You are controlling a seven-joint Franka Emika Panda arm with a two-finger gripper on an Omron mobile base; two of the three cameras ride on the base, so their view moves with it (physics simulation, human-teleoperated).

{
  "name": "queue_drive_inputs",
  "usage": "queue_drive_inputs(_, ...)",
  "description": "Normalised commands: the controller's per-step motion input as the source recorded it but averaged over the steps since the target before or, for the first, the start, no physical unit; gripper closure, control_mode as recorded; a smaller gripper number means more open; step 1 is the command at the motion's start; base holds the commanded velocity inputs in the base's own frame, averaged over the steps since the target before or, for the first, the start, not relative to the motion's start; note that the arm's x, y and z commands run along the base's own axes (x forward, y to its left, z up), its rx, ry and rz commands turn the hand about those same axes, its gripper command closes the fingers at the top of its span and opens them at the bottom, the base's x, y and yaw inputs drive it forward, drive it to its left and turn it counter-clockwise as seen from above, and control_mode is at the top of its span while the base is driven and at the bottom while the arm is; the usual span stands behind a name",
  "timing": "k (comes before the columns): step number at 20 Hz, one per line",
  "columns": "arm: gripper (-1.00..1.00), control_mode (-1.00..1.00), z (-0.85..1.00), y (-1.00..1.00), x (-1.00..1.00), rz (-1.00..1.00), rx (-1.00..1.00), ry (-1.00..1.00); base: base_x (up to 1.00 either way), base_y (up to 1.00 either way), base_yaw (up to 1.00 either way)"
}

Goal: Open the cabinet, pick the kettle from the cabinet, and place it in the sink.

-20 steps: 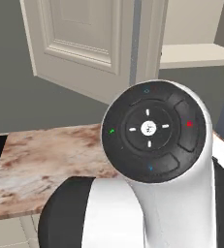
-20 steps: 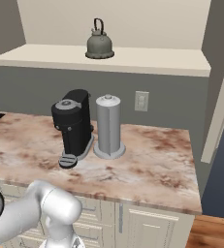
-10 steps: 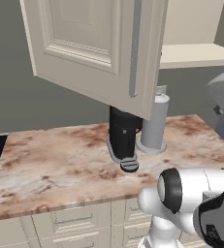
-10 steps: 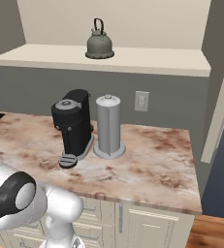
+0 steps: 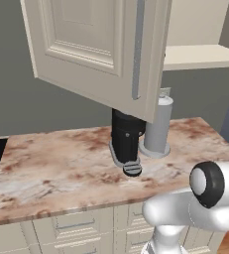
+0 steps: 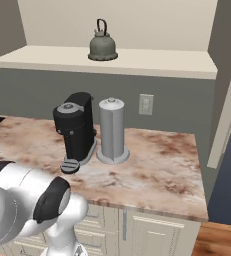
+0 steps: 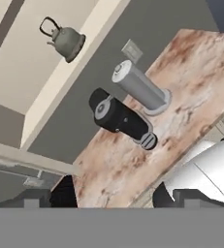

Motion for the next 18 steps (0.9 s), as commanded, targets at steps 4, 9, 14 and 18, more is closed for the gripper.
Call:
queue_drive_inputs(4,-1.0,-1.0,0.0,0.08,0.67,0.08,0.43,0.0,0.0,0.0,0.0)
queue_drive_inputs(9,-1.0,-1.0,-0.03,0.4,0.66,0.08,0.27,0.02,0.0,0.0,0.0)
queue_drive_inputs(14,-1.0,-1.0,-0.37,0.39,0.28,0.06,0.29,0.04,0.0,0.0,0.0)
queue_drive_inputs(18,-1.0,-1.0,-0.5,0.0,0.01,0.0,0.66,0.0,0.0,0.0,0.0)
